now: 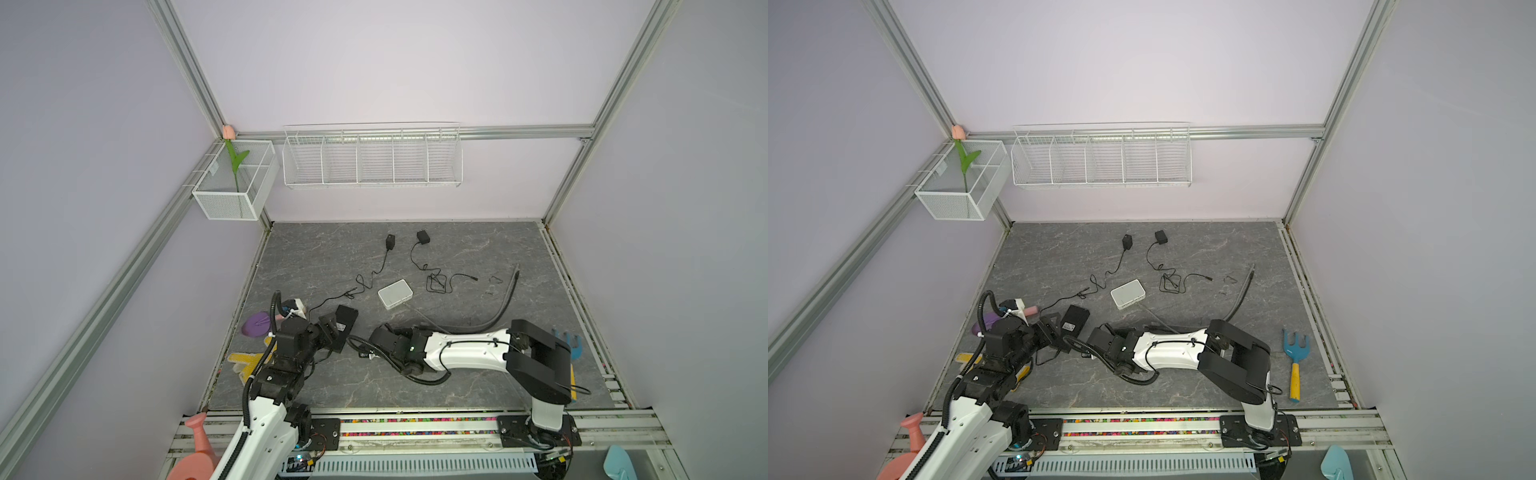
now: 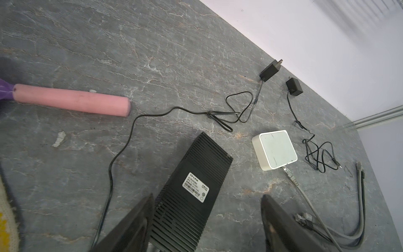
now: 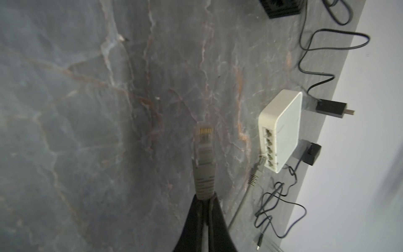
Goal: Insert the plug into the switch port
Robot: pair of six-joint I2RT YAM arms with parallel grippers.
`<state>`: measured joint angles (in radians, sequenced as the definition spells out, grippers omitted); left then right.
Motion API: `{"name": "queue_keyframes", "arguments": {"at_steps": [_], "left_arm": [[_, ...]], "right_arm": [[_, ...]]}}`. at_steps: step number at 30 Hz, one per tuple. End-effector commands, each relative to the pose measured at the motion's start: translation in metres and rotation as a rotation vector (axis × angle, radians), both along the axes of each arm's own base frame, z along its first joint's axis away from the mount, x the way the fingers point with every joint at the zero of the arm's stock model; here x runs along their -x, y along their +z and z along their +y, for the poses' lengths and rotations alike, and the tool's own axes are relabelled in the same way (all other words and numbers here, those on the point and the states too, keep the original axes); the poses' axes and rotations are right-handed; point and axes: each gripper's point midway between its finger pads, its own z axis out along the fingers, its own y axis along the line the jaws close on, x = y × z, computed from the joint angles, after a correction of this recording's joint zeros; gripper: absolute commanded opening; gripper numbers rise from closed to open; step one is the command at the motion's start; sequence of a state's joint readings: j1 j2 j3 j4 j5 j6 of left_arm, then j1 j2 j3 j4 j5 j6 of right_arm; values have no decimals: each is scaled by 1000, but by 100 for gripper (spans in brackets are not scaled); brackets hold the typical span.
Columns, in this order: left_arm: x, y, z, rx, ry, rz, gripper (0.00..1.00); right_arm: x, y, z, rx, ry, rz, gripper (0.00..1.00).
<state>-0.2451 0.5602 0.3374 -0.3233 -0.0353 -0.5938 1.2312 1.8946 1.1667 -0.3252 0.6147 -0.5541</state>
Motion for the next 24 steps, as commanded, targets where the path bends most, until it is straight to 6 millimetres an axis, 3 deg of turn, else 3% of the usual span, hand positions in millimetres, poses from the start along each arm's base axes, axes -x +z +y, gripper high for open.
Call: {"name": "queue_keyframes", "arguments": {"at_steps": [1,7,12,24], "left_arm": [[-1,-5,-1,11,-6,12,76],[-7,-19,-18,54,-68,77,76],[-11,-33,-22,41,-90,157,76],[-24,-52,-26,-2,-105,263,73]], "right_arm": [[-2,17,24,-198,-45,20,6],[-9,2,38,-239,-29,91,6],[-13,2,52,-326,-40,174,6],[9,-14,73,-349,-1,353,6]]}}
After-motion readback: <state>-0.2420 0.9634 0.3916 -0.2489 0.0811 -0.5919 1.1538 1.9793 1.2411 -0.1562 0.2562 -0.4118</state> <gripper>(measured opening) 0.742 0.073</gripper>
